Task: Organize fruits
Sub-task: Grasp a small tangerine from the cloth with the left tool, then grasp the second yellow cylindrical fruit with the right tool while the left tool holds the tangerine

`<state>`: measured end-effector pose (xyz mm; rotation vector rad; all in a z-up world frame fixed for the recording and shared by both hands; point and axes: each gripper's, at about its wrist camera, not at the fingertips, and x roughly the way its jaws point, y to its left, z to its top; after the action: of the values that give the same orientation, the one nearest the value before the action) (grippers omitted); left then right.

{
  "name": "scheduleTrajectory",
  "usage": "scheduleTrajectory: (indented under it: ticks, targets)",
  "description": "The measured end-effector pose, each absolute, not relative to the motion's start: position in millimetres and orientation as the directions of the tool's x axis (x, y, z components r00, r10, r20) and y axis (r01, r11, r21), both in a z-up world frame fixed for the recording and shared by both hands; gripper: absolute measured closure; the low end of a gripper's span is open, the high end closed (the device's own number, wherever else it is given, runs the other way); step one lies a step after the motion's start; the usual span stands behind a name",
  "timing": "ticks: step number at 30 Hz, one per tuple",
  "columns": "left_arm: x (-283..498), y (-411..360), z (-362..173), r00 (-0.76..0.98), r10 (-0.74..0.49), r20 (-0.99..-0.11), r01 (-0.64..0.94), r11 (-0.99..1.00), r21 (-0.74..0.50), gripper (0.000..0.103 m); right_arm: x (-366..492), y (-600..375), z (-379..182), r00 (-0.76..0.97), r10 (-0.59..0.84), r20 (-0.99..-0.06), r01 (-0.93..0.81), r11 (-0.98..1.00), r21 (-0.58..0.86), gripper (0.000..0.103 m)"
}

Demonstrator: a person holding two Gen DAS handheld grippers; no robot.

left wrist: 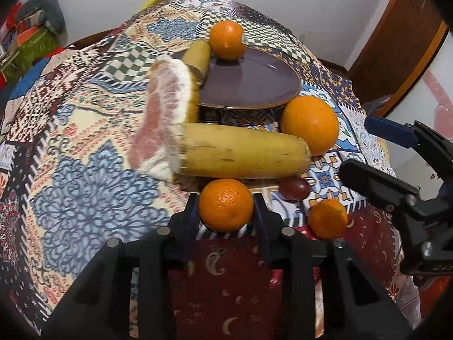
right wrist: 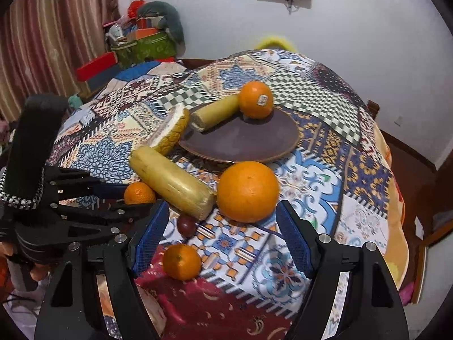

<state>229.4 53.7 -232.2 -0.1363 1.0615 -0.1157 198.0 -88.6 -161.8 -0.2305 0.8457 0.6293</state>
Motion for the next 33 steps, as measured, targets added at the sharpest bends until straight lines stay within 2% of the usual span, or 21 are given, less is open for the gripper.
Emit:
scheduleTrajectory:
  ticks: [8, 13, 22, 31, 33]
  targets:
    - [216, 112, -226, 0.511, -0.071, -0.856, -0.083, 0.988, -0.131, 0.066, 204, -49, -171, 0.453, 0.423, -0.785, -0.674, 0.738, 0.009, 0.028]
    - [208, 138, -226, 0.524, -0.075, -0.848, -0.125, 0.979, -0.164, 0.066, 212, -21, -183, 0.413, 0.4, -0.818, -0.718, 0.696, -0.023, 0.028]
    - [207, 139, -231, 0.538, -0.079, -0.839, -0.115, 0.979, -0.166, 0.066, 218, 5, -203, 0.398, 0.357, -0.845, -0.747, 0.66, -0.073, 0.028]
    - [210, 136, -234, 0.54, -0.064, -0.839, -0.116, 0.982, -0.15, 0.066, 216, 10, -195, 0.383, 0.406, -0.83, -0.773, 0.632, -0.048, 0.045]
    - [209, 135, -234, 0.539, -0.057, -0.84, -0.117, 0.983, -0.141, 0.066, 216, 8, -191, 0.377, 0.423, -0.824, -0.773, 0.634, -0.028, 0.053]
